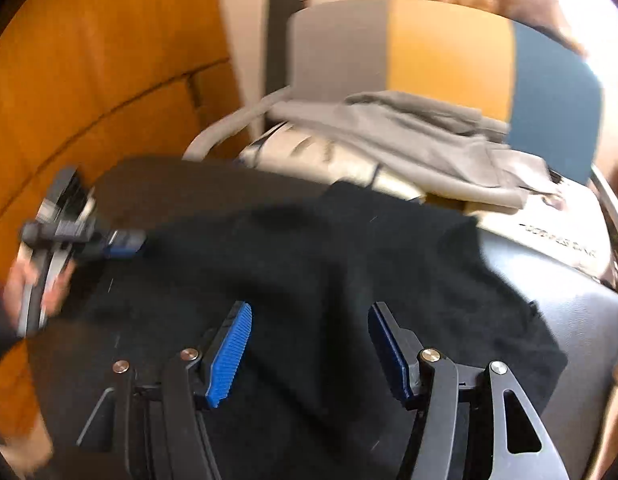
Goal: Fold clothes
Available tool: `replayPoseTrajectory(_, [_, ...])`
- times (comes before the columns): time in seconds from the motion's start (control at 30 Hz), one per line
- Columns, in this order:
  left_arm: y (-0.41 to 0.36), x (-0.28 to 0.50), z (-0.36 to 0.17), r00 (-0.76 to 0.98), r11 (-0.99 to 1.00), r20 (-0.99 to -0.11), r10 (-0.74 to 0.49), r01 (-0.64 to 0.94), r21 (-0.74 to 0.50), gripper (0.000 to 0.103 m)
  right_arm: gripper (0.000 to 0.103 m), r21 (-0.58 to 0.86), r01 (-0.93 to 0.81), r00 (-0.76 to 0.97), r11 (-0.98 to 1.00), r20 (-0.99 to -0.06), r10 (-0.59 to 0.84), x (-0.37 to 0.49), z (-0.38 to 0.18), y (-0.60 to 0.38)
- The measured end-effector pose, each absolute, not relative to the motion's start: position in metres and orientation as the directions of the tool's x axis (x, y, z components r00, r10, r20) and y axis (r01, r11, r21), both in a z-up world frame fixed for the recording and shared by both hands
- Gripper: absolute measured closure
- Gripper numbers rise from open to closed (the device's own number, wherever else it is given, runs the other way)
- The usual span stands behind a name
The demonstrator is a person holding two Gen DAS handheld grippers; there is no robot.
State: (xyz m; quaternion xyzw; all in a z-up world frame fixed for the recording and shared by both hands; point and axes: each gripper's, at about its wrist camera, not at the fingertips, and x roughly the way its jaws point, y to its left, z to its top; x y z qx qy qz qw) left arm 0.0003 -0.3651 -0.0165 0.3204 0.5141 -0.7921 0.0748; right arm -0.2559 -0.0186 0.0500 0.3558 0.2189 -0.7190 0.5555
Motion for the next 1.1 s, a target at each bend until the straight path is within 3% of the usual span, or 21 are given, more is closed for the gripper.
replayPoseTrajectory(0.07, [-0.367, 0.001, -0.020, -0.816, -0.406, -0.533, 0.226, 0.419, -0.813, 0.058, 0.041, 0.046, 0.965, -0.128, -0.258, -0.776, -0.617, -0.245, 0.040, -0.022])
replayPoseTrajectory(0.2, [-0.369, -0.006, -0.028, -0.826, -0.355, -0.521, 0.215, 0.431, -0.830, 0.057, 0.043, 0.012, 0.974, -0.119, -0.226, -0.822, -0.557, -0.238, 0.018, -0.038])
replayPoseTrajectory(0.27, [-0.367, -0.012, -0.026, -0.816, -0.366, -0.538, 0.213, 0.443, -0.818, 0.064, 0.045, -0.011, 0.976, -0.124, -0.216, -0.844, -0.522, -0.238, 0.006, -0.047])
replayPoseTrajectory(0.3, [-0.366, -0.017, -0.025, -0.806, -0.379, -0.555, 0.209, 0.456, -0.805, 0.076, 0.047, -0.019, 0.977, -0.127, -0.211, -0.851, -0.510, -0.238, 0.002, -0.050])
replayPoseTrajectory(0.37, [-0.363, -0.028, -0.022, -0.776, -0.401, -0.600, 0.193, 0.496, -0.770, 0.099, 0.057, -0.027, 0.979, -0.127, -0.204, -0.857, -0.499, -0.240, -0.004, -0.053])
replayPoseTrajectory(0.4, [-0.361, -0.034, -0.020, -0.762, -0.412, -0.620, 0.184, 0.513, -0.753, 0.098, 0.066, -0.031, 0.978, -0.132, -0.205, -0.858, -0.497, -0.240, -0.004, -0.053])
replayPoseTrajectory(0.47, [-0.359, -0.033, -0.012, -0.762, -0.425, -0.626, 0.167, 0.517, -0.743, 0.098, 0.097, -0.039, 0.975, -0.145, -0.217, -0.856, -0.496, -0.242, 0.000, -0.054])
replayPoseTrajectory(0.7, [-0.347, -0.005, 0.019, -0.792, -0.426, -0.590, 0.156, 0.485, -0.764, 0.098, 0.097, -0.009, 0.980, -0.115, -0.199, -0.843, -0.526, -0.246, 0.023, -0.036])
replayPoseTrajectory(0.9, [-0.326, 0.002, -0.012, -0.643, -0.462, -0.737, 0.209, 0.599, -0.654, 0.093, 0.096, 0.036, 0.986, -0.053, -0.165, -0.863, -0.502, -0.232, 0.020, -0.019])
replayPoseTrajectory(1.03, [-0.340, 0.028, -0.023, -0.776, -0.307, -0.584, 0.238, 0.510, -0.803, 0.081, 0.089, 0.115, 0.972, 0.005, -0.203, -0.880, -0.475, -0.236, 0.005, -0.008])
replayPoseTrajectory(1.1, [-0.349, 0.041, -0.026, -0.834, -0.233, -0.500, 0.234, 0.452, -0.861, 0.079, 0.077, 0.170, 0.958, 0.034, -0.231, -0.866, -0.499, -0.242, 0.007, 0.003])
